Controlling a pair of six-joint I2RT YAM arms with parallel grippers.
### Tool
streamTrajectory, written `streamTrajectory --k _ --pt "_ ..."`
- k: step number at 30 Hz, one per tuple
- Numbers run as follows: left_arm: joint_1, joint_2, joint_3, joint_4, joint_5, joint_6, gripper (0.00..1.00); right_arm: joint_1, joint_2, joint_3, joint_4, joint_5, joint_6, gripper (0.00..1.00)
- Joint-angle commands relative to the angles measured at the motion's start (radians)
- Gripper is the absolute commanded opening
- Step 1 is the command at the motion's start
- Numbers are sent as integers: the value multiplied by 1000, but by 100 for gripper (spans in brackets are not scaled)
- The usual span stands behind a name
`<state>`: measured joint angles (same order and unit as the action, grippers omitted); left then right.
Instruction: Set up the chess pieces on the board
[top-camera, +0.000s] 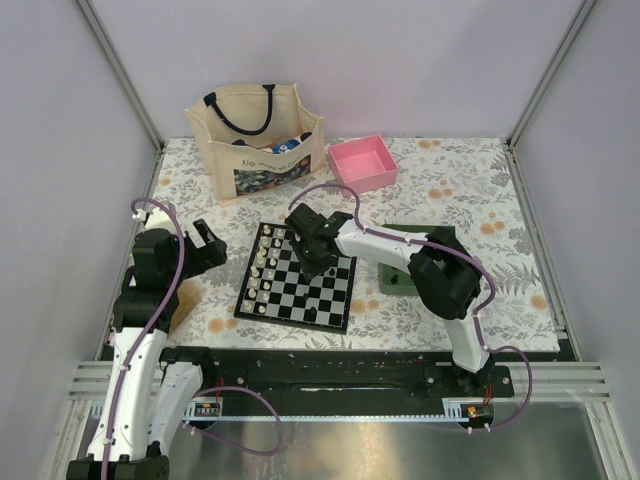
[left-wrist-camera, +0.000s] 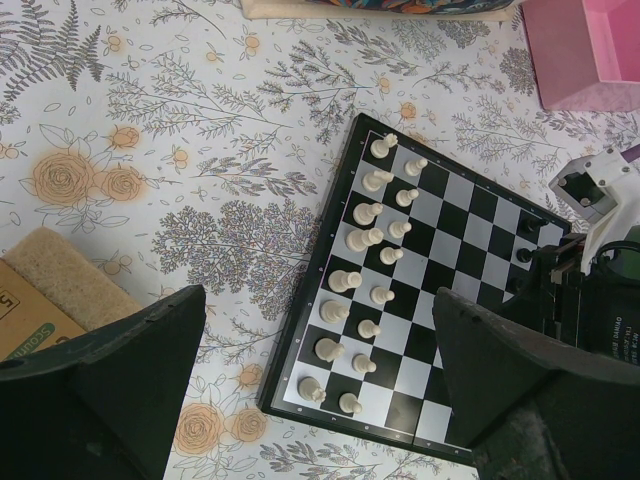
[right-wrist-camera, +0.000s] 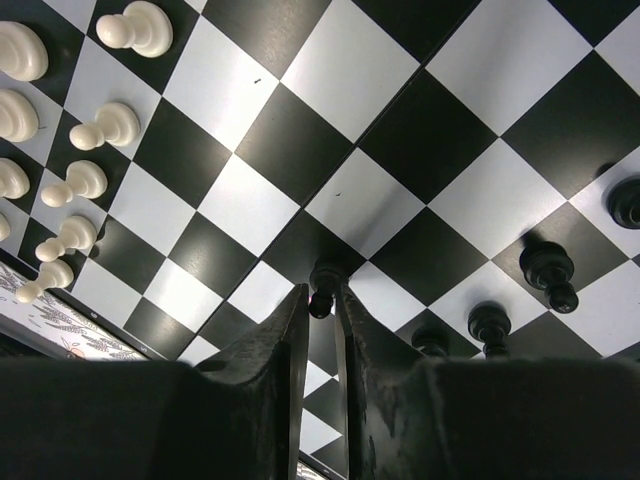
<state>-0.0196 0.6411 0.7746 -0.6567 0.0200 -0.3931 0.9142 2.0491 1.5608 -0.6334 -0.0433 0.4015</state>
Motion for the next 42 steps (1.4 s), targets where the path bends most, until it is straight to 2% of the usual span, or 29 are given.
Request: streamTrajectory --k 1,9,15,22,42 --pt "4 -12 -3 43 21 -6 99 12 -13 30 -9 26 -6 24" --pt "6 -12 -5 43 21 -6 99 11 -49 10 -14 31 -10 17" --pt "7 -11 -5 42 21 -6 99 12 -184 -117 52 37 16 17" --pt "7 -9 -3 45 23 -7 99 12 -254 -223 63 17 39 17" --pt "9 -6 -5 45 24 -7 99 15 -210 -245 58 20 23 18"
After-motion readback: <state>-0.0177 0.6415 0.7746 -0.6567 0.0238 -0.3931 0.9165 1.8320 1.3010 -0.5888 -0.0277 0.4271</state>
